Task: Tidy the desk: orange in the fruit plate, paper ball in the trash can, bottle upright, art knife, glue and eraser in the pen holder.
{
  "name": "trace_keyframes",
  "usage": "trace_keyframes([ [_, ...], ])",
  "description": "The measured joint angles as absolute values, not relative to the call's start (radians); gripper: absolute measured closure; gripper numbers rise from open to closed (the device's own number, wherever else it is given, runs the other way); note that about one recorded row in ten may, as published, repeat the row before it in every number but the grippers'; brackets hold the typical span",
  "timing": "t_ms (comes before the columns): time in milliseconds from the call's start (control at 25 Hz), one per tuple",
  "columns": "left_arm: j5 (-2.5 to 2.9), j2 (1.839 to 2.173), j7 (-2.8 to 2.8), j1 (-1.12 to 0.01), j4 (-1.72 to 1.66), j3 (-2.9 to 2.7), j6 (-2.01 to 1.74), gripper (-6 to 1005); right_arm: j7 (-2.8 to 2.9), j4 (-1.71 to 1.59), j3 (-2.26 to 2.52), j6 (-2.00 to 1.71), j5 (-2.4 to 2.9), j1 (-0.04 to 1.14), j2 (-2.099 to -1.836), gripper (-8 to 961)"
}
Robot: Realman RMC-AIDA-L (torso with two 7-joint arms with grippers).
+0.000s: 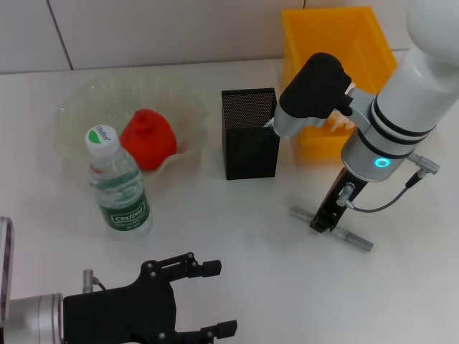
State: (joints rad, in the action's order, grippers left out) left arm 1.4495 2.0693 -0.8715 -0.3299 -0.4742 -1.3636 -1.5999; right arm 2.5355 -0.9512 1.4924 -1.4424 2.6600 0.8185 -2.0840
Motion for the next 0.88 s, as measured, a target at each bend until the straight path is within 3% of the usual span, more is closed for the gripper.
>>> trace_keyframes([
  [360, 1.45, 2.069, -0.873, -0.329, -0.475, -1.364, -1.6, 213, 2.527, -0.986, 1.485, -1.457, 2.653, 0.806, -2.083, 811],
  [880, 1.45, 2.069, -0.871, -0.328, -0.476, -1.364, -1.6, 213, 2.492, -1.409, 1.324, -1.626, 2.453, 0.659, -2.079, 814],
])
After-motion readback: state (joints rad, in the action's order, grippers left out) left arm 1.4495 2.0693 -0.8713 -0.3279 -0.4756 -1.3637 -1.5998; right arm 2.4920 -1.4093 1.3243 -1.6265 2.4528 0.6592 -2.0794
